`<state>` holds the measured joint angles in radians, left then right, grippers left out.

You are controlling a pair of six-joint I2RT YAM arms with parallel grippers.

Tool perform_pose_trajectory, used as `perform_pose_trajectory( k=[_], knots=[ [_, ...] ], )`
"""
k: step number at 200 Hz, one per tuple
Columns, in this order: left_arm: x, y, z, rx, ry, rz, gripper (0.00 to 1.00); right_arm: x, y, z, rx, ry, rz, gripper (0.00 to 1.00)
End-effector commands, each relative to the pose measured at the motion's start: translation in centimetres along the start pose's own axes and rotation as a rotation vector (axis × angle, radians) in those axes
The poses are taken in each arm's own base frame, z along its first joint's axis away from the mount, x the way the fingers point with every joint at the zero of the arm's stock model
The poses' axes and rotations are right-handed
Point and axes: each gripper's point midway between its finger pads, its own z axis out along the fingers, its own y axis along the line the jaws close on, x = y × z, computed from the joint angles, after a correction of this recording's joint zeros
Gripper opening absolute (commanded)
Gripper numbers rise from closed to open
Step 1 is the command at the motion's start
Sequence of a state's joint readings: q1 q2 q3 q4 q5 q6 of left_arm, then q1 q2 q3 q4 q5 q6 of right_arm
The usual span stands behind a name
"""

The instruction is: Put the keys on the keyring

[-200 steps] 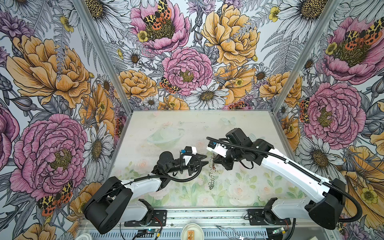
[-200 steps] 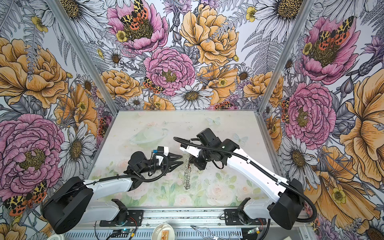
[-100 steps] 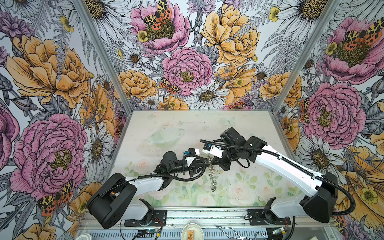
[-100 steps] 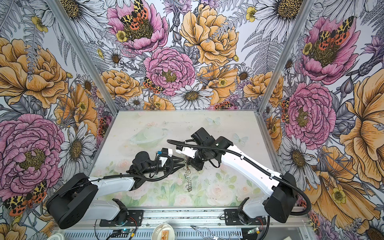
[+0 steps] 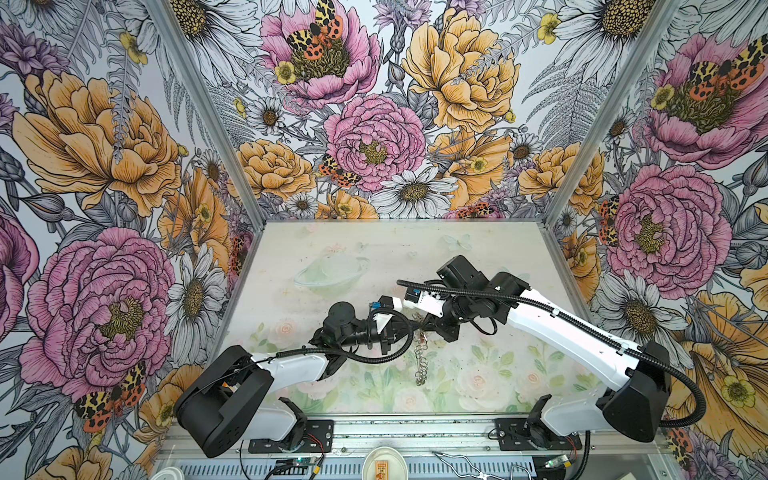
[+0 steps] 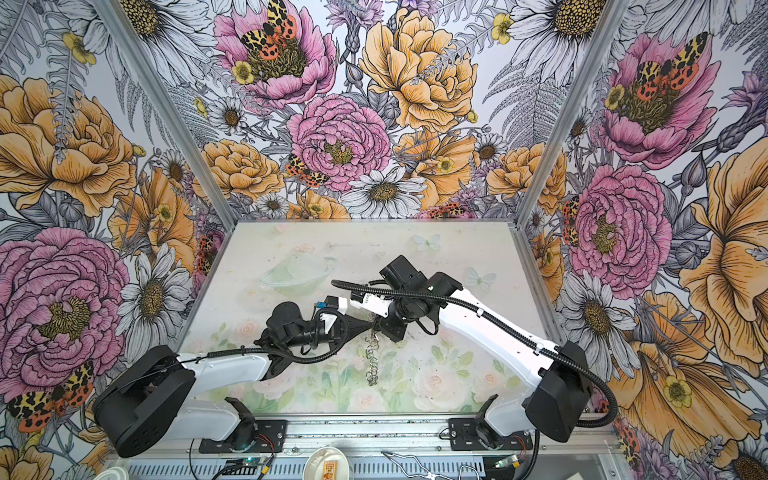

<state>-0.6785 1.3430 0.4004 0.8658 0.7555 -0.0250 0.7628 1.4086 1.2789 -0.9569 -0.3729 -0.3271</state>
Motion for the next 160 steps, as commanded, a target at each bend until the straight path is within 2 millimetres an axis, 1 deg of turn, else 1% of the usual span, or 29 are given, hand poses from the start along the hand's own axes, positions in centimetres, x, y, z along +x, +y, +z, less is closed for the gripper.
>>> perform_pose_trajectory(
  k=[1, 22, 56, 78, 88, 108, 129, 160],
  knots=[
    [-0.49, -0.37, 0.49, 0.031, -0.002, 0.011, 0.04, -2.34, 0.22, -1.09, 0.006, -0.074, -0.046, 0.0],
    [-0.22, -0.3, 0.54, 0.03, 0.007, 0.006, 0.06, -2.4, 0.16, -1.31, 0.013, -0.078, -0.045, 0.0],
    [0.17, -0.34, 0.38, 0.026, 0.021, 0.002, 0.15, -2.3, -0.13, -1.37, 0.022, -0.077, -0.039, 0.0],
    [0.22, -0.42, 0.26, 0.026, 0.023, -0.001, 0.16, -2.44, -0.25, -1.54, 0.026, -0.083, -0.037, 0.0],
    [0.25, -0.37, 0.19, 0.024, 0.023, -0.002, 0.14, -2.44, -0.23, -1.58, 0.025, -0.085, -0.037, 0.0],
    [0.04, -0.39, 0.24, 0.028, 0.018, -0.003, 0.07, -2.51, -0.18, -1.63, 0.02, -0.088, -0.039, 0.0],
    [-0.2, -0.29, 0.33, 0.027, 0.012, -0.005, 0.01, -2.56, -0.12, -1.5, 0.012, -0.089, -0.036, 0.0],
    [-0.43, -0.15, 0.48, 0.025, 0.004, -0.009, 0.0, -2.42, -0.56, -1.61, 0.033, -0.085, -0.03, 0.0]
  ],
)
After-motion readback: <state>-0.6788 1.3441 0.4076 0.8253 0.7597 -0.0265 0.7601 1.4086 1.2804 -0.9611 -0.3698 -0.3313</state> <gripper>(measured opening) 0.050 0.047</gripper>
